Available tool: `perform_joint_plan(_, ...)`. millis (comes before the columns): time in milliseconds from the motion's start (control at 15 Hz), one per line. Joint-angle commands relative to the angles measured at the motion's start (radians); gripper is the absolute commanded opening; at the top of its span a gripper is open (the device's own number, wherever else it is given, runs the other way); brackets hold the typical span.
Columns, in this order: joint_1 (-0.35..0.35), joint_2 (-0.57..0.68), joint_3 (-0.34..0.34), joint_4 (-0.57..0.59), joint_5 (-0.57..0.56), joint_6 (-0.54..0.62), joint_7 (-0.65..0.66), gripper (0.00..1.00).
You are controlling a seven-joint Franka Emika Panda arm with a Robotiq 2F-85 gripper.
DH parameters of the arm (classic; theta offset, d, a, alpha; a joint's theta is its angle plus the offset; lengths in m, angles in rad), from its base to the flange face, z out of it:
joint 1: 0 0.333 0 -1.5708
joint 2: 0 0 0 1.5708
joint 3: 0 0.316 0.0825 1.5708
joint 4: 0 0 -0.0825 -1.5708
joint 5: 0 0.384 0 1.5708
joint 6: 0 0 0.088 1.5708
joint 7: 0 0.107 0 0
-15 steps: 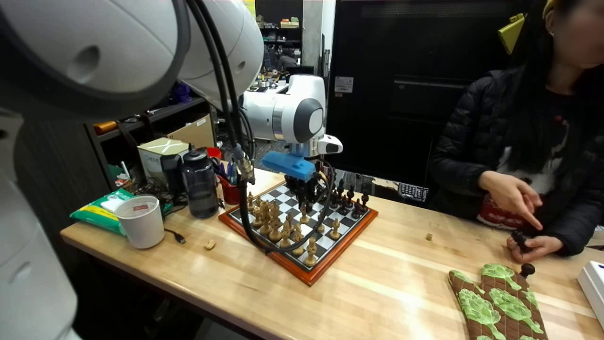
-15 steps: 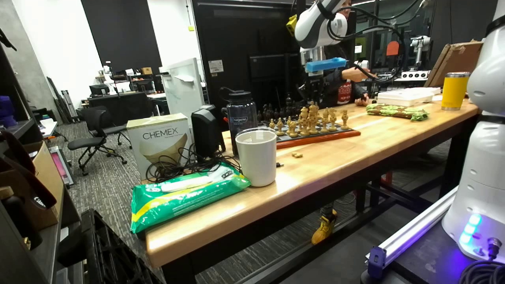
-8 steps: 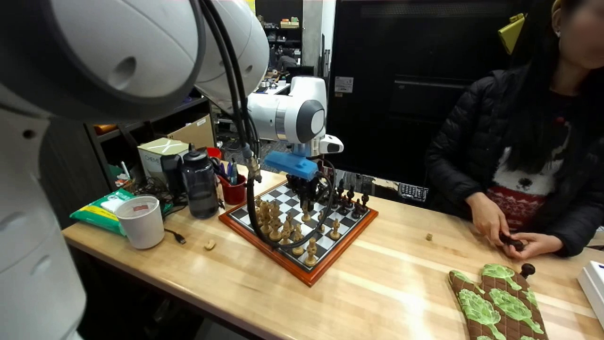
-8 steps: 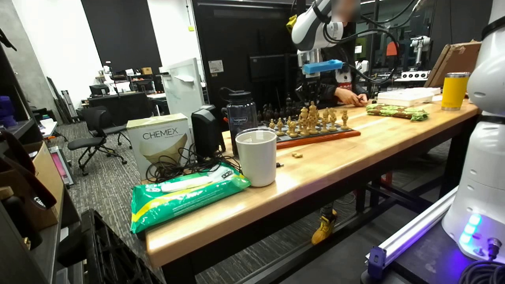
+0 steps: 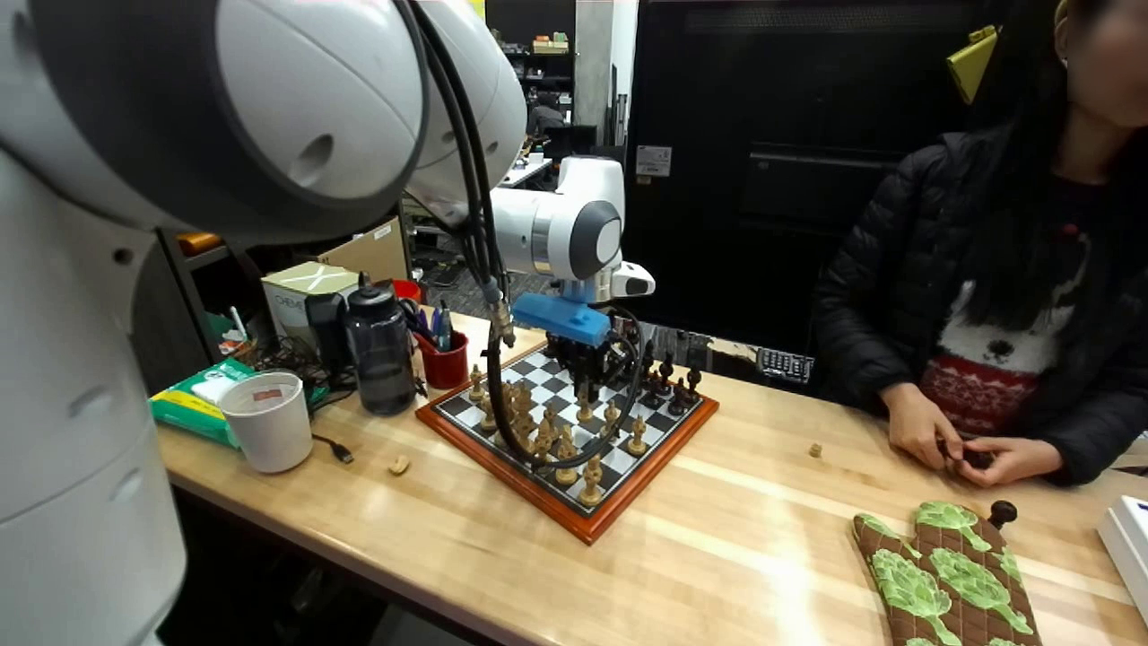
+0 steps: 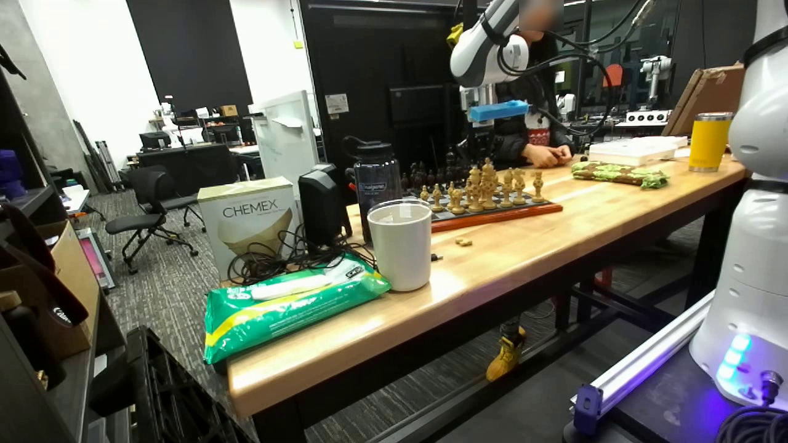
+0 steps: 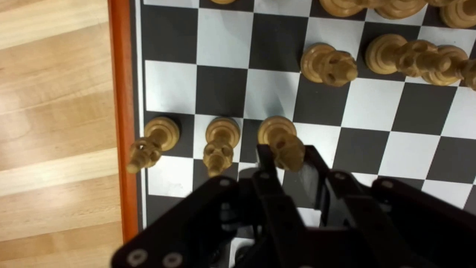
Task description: Pick up one right rook and place it to the left of the other left rook on the chessboard
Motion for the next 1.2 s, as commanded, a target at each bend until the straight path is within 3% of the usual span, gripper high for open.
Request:
perform_joint_plan(0,0.002,0.019,-0.004,0.023,0.013,0.01,-0.026,0.06)
perform_joint_plan(600,-0.004,0.043,-0.011,0.025,0.017,0.045,-0.053,0.06)
perform_joint_plan(667,-0.005,0.043,-0.012,0.024,0.015,0.046,-0.053,0.35)
perform_joint_plan(733,-0.006,0.042,-0.013,0.022,0.014,0.048,-0.053,0.49)
perform_joint_plan(1133,-0.007,0.031,-0.02,0.011,0.01,0.049,-0.053,0.84)
